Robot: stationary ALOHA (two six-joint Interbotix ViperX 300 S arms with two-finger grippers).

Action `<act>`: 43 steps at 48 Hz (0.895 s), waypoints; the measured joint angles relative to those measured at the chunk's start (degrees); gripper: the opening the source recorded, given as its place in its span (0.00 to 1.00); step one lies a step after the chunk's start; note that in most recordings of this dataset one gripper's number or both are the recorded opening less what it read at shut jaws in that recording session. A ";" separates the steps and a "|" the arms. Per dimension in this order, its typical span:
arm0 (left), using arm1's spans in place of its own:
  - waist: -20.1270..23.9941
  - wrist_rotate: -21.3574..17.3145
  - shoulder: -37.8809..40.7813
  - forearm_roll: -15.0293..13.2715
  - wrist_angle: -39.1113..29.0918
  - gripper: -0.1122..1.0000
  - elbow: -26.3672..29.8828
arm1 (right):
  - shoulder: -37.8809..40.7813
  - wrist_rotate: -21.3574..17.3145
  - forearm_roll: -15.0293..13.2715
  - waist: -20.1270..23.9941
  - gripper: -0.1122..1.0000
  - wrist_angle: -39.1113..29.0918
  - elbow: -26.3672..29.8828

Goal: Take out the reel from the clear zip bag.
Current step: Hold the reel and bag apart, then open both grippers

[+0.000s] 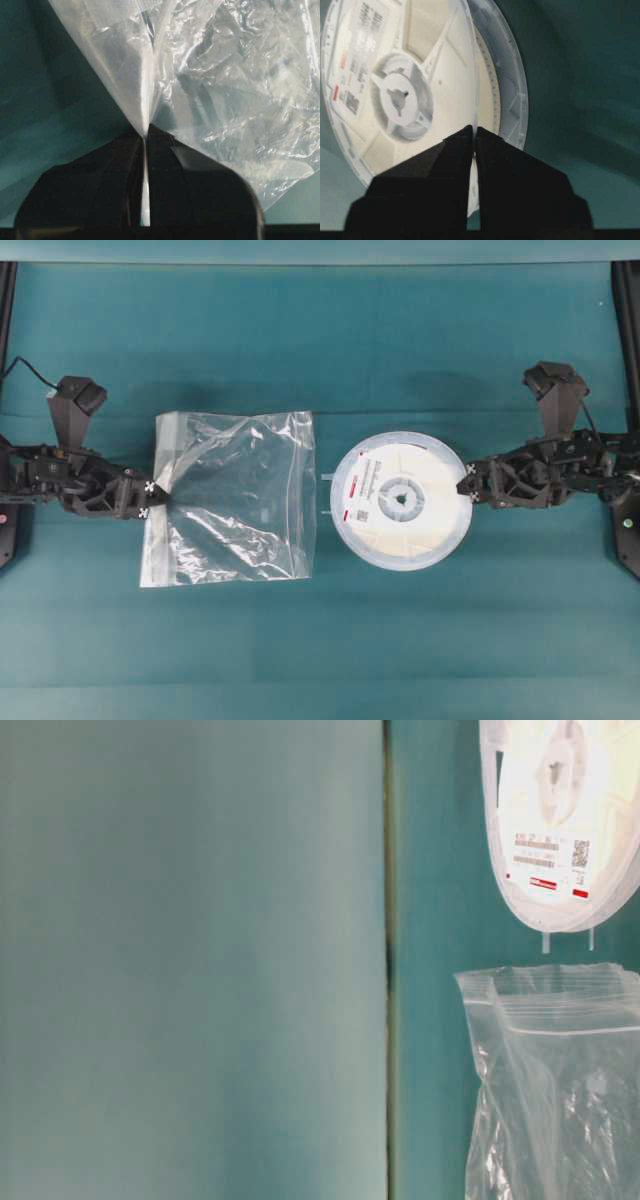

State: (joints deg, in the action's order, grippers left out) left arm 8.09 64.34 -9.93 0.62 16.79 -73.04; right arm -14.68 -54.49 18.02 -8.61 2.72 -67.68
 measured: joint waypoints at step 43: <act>0.00 -7.91 -0.18 0.18 -0.62 0.11 2.72 | -1.05 0.09 0.00 -0.09 0.82 -0.62 0.18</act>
State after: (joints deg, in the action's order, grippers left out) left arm 8.09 56.43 -10.11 0.79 16.17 -70.31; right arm -15.73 -54.40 18.02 -8.70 2.11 -67.50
